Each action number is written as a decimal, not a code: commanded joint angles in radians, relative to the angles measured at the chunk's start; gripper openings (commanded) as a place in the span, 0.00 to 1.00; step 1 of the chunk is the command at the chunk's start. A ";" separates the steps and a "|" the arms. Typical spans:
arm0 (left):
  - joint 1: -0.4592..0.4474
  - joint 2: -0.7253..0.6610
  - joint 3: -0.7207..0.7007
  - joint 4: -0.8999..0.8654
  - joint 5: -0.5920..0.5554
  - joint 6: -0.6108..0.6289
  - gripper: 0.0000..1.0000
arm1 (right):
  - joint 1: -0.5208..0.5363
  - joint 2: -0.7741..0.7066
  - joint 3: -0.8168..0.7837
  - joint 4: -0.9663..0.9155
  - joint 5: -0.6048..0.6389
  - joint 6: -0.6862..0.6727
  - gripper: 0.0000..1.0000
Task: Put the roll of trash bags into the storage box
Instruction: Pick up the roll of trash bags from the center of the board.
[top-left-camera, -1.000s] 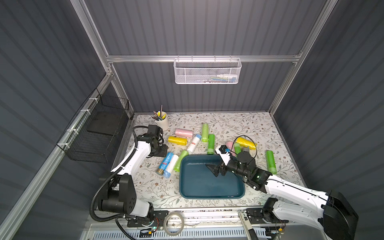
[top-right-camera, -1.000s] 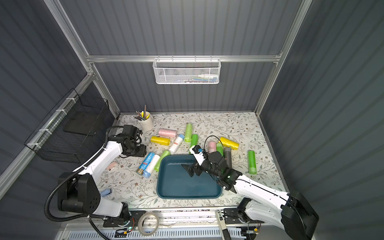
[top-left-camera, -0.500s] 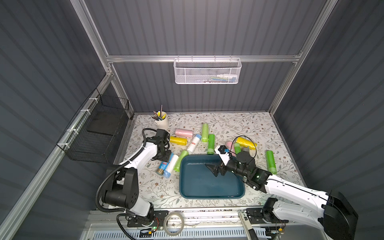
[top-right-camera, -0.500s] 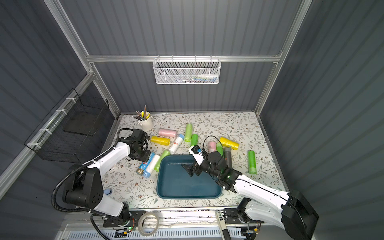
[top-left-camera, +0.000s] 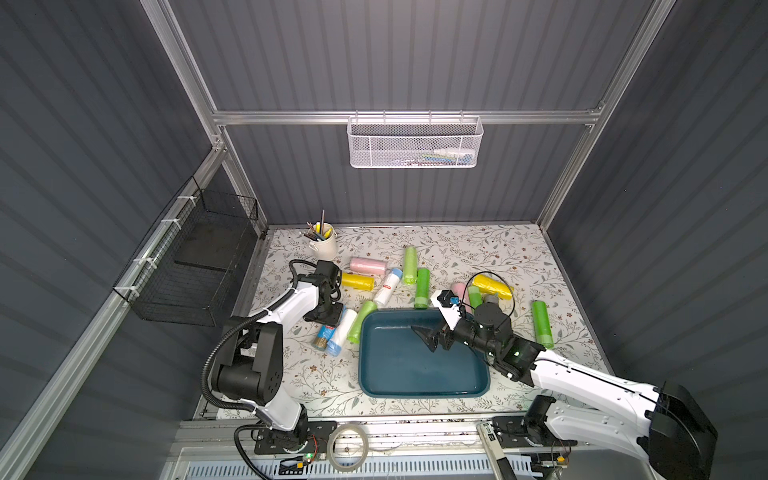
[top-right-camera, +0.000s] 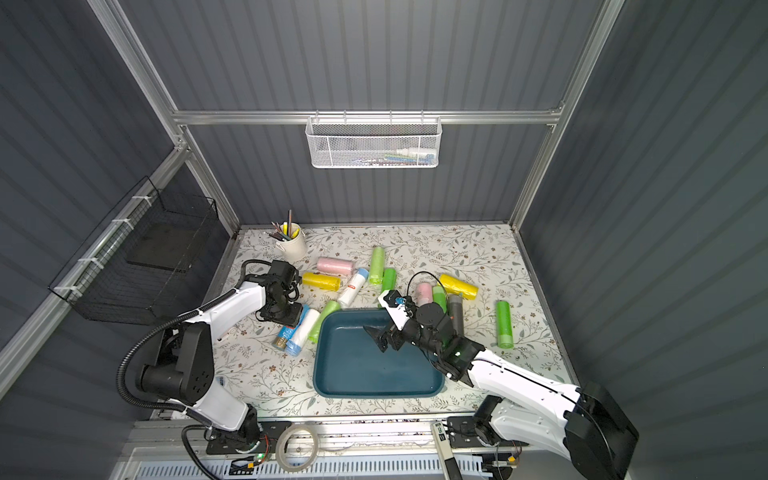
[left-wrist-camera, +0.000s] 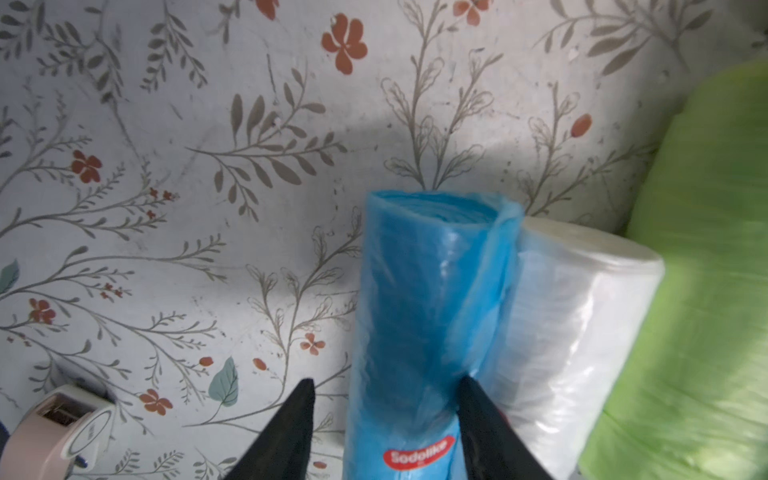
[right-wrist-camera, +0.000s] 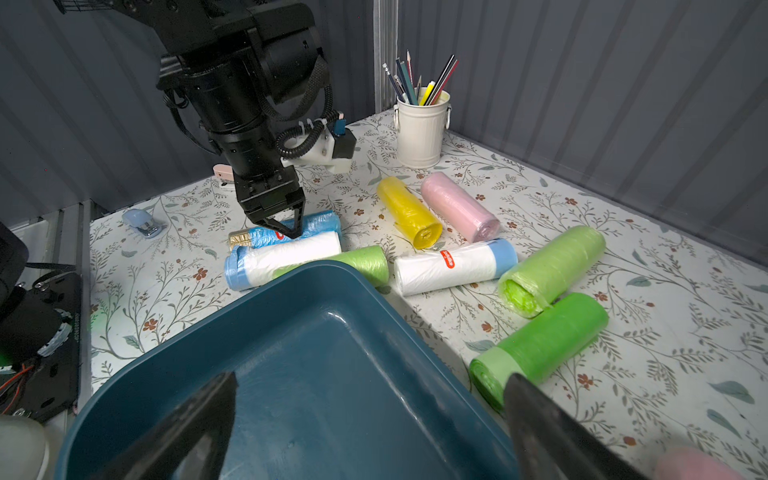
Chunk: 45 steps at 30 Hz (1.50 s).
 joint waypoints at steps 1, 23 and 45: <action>0.000 0.023 0.028 -0.029 0.020 0.002 0.56 | 0.004 0.017 0.006 -0.008 0.022 -0.017 0.99; 0.000 0.139 0.058 -0.031 -0.032 -0.037 0.47 | 0.004 0.039 0.012 -0.010 0.026 -0.017 0.99; 0.007 -0.010 0.035 -0.011 -0.238 -0.091 0.34 | 0.005 0.028 0.009 -0.007 0.022 -0.016 0.99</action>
